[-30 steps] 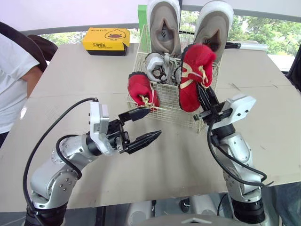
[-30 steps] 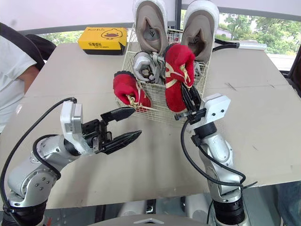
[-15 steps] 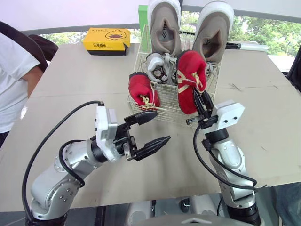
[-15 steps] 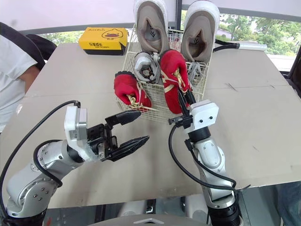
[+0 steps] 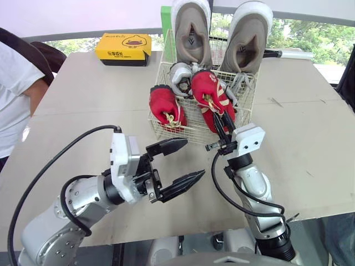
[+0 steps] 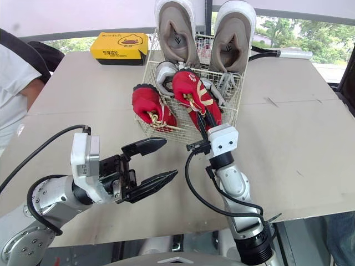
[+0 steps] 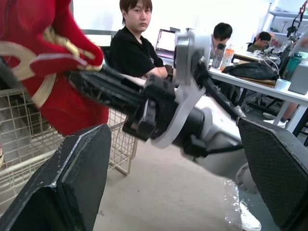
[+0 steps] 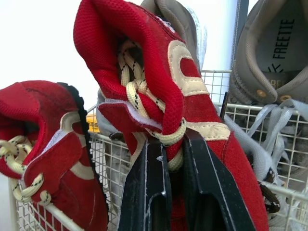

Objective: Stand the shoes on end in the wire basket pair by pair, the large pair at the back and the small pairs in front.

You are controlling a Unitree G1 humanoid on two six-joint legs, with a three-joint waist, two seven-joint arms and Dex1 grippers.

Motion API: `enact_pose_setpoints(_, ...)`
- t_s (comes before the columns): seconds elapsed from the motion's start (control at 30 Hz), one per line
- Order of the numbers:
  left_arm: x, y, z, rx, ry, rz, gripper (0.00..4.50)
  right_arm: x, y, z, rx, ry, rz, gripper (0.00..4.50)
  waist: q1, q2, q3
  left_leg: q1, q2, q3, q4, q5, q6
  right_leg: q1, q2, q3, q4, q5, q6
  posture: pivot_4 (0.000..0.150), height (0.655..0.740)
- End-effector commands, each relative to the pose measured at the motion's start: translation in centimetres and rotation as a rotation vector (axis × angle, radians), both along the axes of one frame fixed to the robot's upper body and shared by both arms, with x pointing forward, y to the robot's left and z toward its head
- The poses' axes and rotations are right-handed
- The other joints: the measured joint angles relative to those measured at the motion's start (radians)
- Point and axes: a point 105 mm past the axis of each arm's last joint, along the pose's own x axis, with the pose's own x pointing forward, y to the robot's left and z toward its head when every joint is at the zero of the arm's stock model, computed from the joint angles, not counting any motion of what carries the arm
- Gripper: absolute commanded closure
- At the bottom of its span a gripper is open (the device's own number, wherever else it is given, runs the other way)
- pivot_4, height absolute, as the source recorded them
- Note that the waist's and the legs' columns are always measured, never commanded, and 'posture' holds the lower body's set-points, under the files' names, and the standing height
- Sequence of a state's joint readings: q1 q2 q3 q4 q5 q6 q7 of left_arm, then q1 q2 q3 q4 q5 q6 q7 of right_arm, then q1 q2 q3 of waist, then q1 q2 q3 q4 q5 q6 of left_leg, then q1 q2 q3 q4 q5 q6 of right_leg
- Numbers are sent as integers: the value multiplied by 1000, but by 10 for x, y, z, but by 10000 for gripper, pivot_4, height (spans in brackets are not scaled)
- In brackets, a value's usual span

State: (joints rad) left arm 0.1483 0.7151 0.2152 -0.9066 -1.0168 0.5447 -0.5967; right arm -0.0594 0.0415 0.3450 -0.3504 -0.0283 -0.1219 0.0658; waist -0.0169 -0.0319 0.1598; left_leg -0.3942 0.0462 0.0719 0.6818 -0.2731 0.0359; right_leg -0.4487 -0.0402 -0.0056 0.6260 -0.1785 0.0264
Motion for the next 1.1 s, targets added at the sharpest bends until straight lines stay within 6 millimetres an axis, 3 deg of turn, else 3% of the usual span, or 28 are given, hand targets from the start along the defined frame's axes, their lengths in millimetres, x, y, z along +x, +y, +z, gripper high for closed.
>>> enact_pose_setpoints(0.03,-4,5,9,6,-19,32,0,-2,-4,-12,51,82,18,44700,1,1,1,0,0,0,0,0,0,0,0,0,0,0,0,1500,7400)
enact_pose_setpoints(0.07,-4,7,9,21,-18,32,0,-3,-6,-15,64,100,25,44700,1,1,1,0,0,0,0,0,0,0,-1,-1,0,0,0,1500,7400)
enact_pose_setpoints(0.13,-2,13,9,44,-19,36,0,-5,-11,-19,80,133,57,38356,2,3,2,0,0,-1,0,0,0,0,-1,-1,0,0,0,1500,7400)
enact_pose_setpoints(0.37,12,37,12,76,-21,49,0,-12,-28,-28,108,250,136,7104,6,7,4,-1,0,0,0,0,-1,-1,-7,-4,0,0,0,1500,7400)
enact_pose_setpoints(0.4,13,36,12,75,-21,48,0,-14,-30,-28,104,263,146,1028,7,7,4,-1,0,0,0,0,-1,-1,-8,-5,-1,0,0,1500,7400)
enact_pose_setpoints(0.53,13,20,8,66,-22,32,0,-32,-42,-25,-20,273,208,372,11,7,4,-4,-2,0,-1,-1,-1,-1,-10,-6,-4,0,0,1500,7400)
enact_pose_setpoints(0.67,11,2,5,39,-24,27,0,-43,-56,-8,-166,234,226,372,10,3,4,-4,-6,1,-3,-1,0,-1,-10,-6,-5,0,1,1500,7400)
enact_pose_setpoints(0.87,15,4,2,20,-14,38,0,-53,-57,13,-262,194,278,372,6,6,6,-3,-5,-1,-7,2,4,-2,0,-6,-5,0,0,1500,7400)
enact_pose_setpoints(1.1,16,2,-1,20,-6,38,0,-28,-39,31,-342,131,300,372,4,5,6,-1,-3,-1,-8,3,4,-2,3,-4,-5,-1,-1,1500,7400)
